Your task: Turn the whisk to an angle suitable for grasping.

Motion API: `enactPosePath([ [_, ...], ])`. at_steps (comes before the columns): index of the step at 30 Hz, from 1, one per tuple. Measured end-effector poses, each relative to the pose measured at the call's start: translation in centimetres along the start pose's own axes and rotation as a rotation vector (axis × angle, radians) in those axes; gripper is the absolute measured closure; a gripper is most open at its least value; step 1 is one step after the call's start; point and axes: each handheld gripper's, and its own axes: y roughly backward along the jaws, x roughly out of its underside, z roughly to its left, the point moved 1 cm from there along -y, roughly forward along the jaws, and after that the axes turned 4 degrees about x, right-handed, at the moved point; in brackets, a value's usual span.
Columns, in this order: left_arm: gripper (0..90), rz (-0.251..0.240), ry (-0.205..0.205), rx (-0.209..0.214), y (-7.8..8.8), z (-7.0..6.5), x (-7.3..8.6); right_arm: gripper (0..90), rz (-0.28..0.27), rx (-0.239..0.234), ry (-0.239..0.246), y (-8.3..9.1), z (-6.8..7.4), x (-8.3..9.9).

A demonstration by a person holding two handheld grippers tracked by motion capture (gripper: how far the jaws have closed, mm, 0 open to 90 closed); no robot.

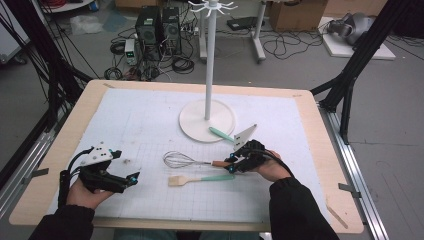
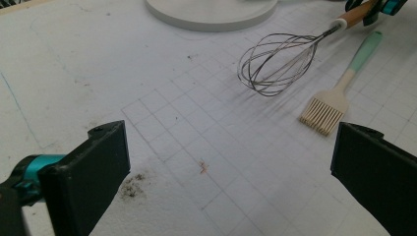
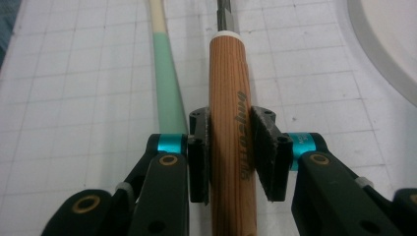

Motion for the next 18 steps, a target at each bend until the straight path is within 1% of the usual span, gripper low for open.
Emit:
enactPosePath([
  [1,1.8,0.001,0.000,0.000,0.0,0.0,0.0,69.9,0.012,0.004,-0.003,-0.1,0.1,0.0],
  [2,1.8,0.001,0.000,0.000,0.0,0.0,0.0,69.9,0.012,0.004,-0.003,-0.1,0.1,0.0],
  [3,1.8,0.001,0.000,0.001,0.0,0.0,0.0,69.8,0.030,-0.002,-0.009,-0.4,0.0,0.2],
  [4,1.8,0.003,-0.005,0.004,0.0,0.0,0.0,69.8,0.030,-0.002,-0.009,-0.4,0.0,0.2],
  [6,1.8,-0.001,0.001,0.001,0.0,0.0,0.0,69.6,0.054,0.005,-0.007,-0.9,0.0,0.2],
  [7,1.8,-0.001,0.003,0.001,0.0,0.0,0.0,69.5,0.048,0.006,-0.003,-0.9,0.0,0.1],
  [8,1.8,-0.001,0.003,0.001,0.0,0.0,0.0,69.4,0.048,0.000,-0.015,-0.9,0.0,0.1],
  [11,1.8,0.000,0.000,0.002,0.0,0.0,0.0,68.5,0.046,-0.001,-0.019,-1.0,0.0,0.1],
  [14,1.8,-0.001,-0.002,0.002,0.0,0.0,0.0,68.4,0.045,-0.001,-0.016,-1.2,0.0,0.0],
  [15,1.8,-0.001,-0.001,0.002,0.0,0.0,0.0,65.4,0.036,0.008,-0.020,-1.4,0.0,-0.2],
  [18,1.8,-0.001,-0.001,0.002,0.0,0.0,0.0,65.0,0.035,0.012,-0.017,-1.6,0.0,-0.4],
])
